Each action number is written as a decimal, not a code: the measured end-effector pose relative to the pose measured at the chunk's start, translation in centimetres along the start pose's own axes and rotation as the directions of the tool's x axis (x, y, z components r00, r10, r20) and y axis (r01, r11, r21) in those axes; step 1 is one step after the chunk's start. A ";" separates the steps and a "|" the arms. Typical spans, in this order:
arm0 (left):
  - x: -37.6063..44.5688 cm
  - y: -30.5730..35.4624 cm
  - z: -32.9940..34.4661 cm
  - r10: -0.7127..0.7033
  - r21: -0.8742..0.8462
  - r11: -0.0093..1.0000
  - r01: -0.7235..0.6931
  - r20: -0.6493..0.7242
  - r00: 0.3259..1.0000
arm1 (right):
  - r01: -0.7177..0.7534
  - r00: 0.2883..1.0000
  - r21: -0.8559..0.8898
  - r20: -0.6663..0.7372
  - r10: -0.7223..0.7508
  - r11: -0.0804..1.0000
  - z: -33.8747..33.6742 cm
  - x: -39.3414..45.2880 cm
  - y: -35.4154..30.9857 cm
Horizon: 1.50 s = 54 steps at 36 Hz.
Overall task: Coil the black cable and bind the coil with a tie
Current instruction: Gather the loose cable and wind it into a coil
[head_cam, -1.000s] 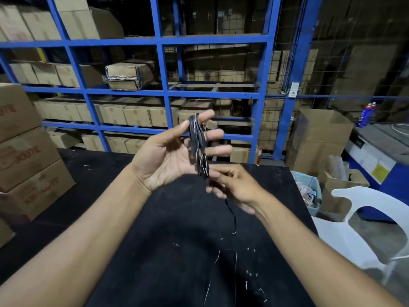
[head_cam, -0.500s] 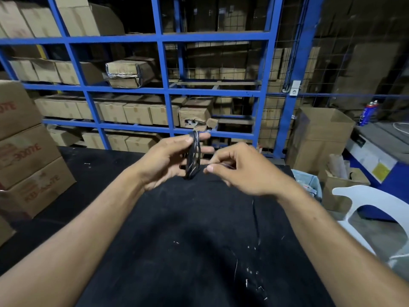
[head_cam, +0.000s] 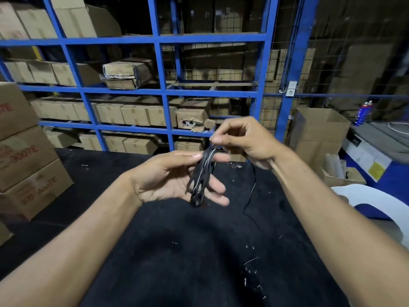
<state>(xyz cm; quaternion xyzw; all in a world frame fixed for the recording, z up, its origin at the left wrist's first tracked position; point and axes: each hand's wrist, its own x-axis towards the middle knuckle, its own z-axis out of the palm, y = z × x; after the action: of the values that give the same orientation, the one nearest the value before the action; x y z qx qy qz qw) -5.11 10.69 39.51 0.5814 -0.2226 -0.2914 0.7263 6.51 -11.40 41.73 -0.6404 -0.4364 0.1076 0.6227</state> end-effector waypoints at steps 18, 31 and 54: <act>1.5 1.5 -1.5 0.277 -0.036 0.942 -0.334 -0.478 0.834 | -0.355 0.935 0.024 -0.002 0.355 0.935 7.8 -6.7 7.3; 1.2 -1.1 -2.3 0.104 0.128 0.991 -0.048 -0.479 0.872 | -0.147 0.985 -0.573 -0.012 0.171 0.806 3.9 -4.7 -1.5; 1.4 -0.4 -0.1 0.126 -0.212 0.968 -0.132 -0.038 0.991 | -0.140 0.978 0.130 -0.137 0.158 0.982 1.9 -2.1 5.5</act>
<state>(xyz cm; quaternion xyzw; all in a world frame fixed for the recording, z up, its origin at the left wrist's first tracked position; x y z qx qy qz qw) -4.03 9.76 39.08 0.4876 -0.2183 -0.2587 0.8048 6.30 -10.68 35.63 -0.6391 -0.3328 0.1327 0.6806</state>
